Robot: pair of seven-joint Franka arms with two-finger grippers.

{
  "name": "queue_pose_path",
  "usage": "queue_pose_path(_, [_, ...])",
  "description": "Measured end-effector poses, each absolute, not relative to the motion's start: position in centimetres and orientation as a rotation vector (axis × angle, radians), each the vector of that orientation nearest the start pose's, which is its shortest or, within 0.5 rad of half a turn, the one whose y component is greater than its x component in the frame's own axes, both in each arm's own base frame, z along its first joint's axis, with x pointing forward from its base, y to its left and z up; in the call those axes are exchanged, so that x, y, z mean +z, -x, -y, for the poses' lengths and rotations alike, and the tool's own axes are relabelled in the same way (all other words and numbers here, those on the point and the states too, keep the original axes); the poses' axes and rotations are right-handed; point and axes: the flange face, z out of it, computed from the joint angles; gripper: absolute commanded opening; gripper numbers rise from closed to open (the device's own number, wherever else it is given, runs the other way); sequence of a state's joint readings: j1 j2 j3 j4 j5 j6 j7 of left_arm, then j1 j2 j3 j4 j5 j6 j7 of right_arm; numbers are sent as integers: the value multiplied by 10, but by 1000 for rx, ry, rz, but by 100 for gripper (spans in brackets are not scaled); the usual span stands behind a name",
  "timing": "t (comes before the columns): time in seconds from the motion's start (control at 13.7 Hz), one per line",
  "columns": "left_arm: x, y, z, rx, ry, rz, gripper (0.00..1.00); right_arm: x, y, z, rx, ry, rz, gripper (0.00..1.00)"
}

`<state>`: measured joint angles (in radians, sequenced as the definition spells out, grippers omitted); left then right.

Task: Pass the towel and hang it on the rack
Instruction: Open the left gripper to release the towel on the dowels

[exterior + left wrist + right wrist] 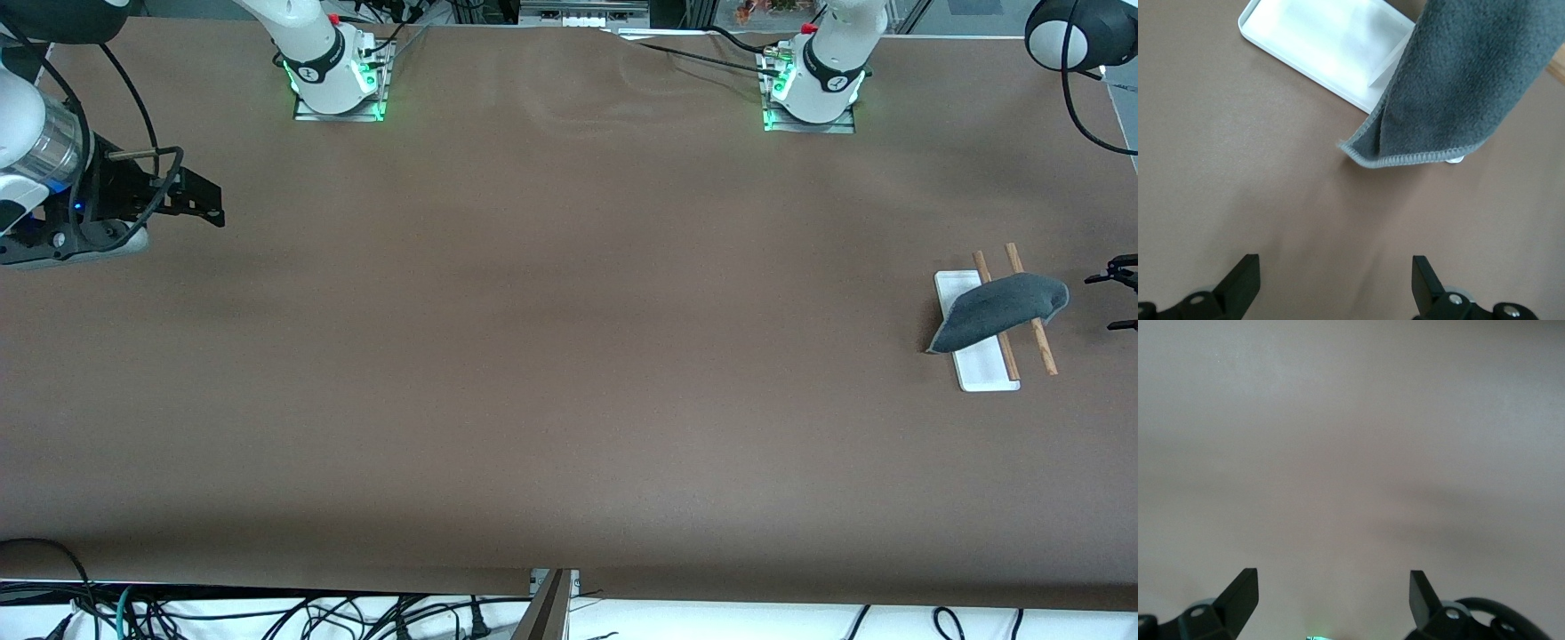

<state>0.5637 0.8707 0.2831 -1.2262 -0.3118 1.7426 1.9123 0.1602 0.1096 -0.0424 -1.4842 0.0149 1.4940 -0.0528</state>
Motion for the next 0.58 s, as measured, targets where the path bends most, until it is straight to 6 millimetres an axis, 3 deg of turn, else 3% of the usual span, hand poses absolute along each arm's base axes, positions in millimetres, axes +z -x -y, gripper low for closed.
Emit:
queue_pose_path(0.29, [270,-550,-480,-53,2949,-1713,100,596,-574,-71,162,3119,267,100])
queue_pose_path(0.44, [306,-564,-467,-82,2890,-1743,100,596,-574,-71,163,3119,267,100])
queue_pose_path(0.58, [357,-579,-439,-73,2830,-1800,100,596,-574,-71,163,3119,267,100])
